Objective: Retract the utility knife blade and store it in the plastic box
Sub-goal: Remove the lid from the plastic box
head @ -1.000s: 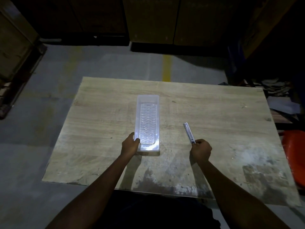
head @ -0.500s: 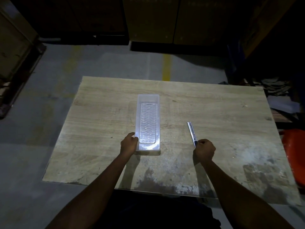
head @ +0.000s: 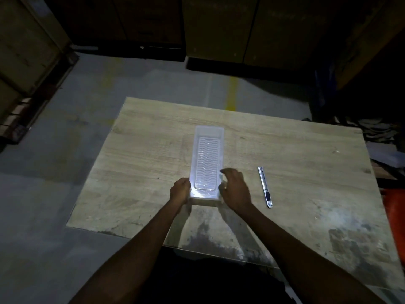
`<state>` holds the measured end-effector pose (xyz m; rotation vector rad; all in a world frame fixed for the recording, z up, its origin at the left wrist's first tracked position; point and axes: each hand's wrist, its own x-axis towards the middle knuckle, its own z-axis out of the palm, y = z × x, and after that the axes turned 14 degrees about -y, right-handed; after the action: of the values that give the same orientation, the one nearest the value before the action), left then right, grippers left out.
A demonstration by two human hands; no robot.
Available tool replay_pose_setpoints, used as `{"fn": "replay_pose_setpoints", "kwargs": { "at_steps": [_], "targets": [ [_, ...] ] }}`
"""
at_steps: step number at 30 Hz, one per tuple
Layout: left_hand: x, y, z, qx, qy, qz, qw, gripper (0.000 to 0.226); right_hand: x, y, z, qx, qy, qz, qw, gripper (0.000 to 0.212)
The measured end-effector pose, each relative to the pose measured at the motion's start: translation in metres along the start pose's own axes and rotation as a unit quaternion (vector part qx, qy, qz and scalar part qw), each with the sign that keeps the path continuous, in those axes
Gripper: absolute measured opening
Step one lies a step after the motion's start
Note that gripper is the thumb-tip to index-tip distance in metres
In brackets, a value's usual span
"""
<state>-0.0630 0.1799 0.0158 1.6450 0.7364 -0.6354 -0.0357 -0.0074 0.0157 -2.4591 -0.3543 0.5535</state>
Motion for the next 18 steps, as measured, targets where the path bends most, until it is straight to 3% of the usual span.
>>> {"fn": "replay_pose_setpoints", "kwargs": {
  "at_steps": [5,9,18],
  "targets": [
    [0.009,-0.017,-0.002,-0.028,-0.005,-0.035,0.999,0.023,0.007,-0.034,0.028,-0.187,-0.142,-0.052,0.971,0.079],
    [-0.023,-0.001,0.004,-0.046,-0.022,-0.042,0.998,0.016,0.007,-0.045,0.037,-0.251,-0.152,-0.018,0.956,0.098],
    [-0.011,-0.042,0.03,-0.037,-0.083,-0.063,0.994,0.017,-0.014,-0.039,0.049,-0.33,-0.225,0.033,0.916,0.103]
  ]
}}
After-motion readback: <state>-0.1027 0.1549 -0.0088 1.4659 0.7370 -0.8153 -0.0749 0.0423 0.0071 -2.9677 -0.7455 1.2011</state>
